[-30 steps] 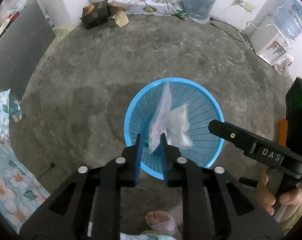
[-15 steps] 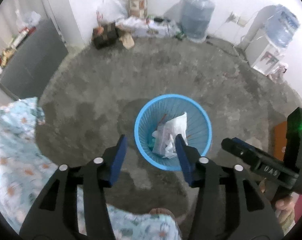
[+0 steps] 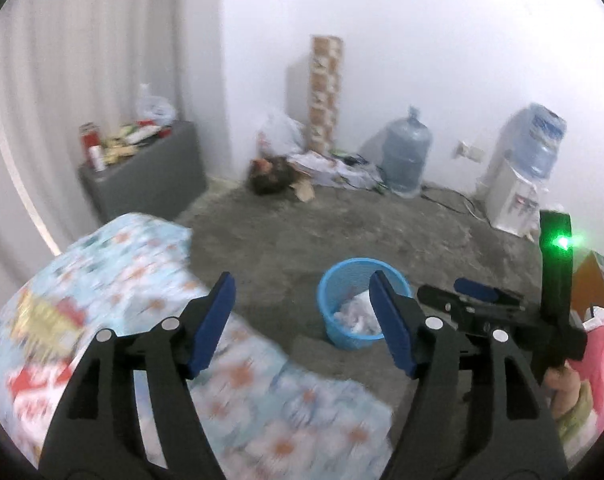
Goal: Collect trash
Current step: 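Move both grippers back toward the items on the bed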
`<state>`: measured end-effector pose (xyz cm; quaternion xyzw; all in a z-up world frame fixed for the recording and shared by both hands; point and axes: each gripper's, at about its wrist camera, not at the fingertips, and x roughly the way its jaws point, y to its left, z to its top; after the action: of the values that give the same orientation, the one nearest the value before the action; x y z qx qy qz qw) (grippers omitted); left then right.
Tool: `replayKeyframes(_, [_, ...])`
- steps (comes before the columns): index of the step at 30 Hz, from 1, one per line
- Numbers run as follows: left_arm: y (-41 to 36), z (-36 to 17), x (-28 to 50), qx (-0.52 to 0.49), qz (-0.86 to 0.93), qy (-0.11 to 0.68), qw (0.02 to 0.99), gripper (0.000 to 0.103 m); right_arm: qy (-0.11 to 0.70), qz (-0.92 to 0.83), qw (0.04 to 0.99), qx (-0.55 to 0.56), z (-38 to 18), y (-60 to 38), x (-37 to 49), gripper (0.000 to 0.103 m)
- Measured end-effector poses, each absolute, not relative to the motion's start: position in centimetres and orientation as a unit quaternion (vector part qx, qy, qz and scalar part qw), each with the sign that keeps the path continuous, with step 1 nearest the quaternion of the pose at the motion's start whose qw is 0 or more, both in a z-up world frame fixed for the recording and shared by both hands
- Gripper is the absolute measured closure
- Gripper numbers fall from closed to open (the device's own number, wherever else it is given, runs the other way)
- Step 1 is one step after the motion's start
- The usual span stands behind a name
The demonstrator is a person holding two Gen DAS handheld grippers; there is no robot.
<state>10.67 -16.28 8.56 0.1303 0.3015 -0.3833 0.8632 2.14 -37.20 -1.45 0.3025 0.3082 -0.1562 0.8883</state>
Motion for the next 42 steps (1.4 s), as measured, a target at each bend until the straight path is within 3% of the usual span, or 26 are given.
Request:
replayKeyframes(10, [-0.9,5.7,7.3,0.062,-0.244,0.32,0.913,0.035,0.374,-0.092,0.9,0.204,-1.6,-25.3,5.1,0.012])
replayKeyframes(21, [5.5,2.5,7.1,0.016,-0.185,0.339,0.922,0.035,0.474,-0.012,0.876,0.089,-7.0,-15.7,9.1,0.009])
replayKeyframes(36, [11.5,1.8,7.5,-0.041,-0.145,0.3,0.942,0.034,0.453,0.008,0.891,0.028,-7.3,-14.9,7.8,0.006])
replayKeyframes(42, [14.1,1.5,7.8,-0.065,-0.138,0.29,0.945,0.032,0.422,0.027,0.905,0.054,-3.2,-15.2,9.7,0.007])
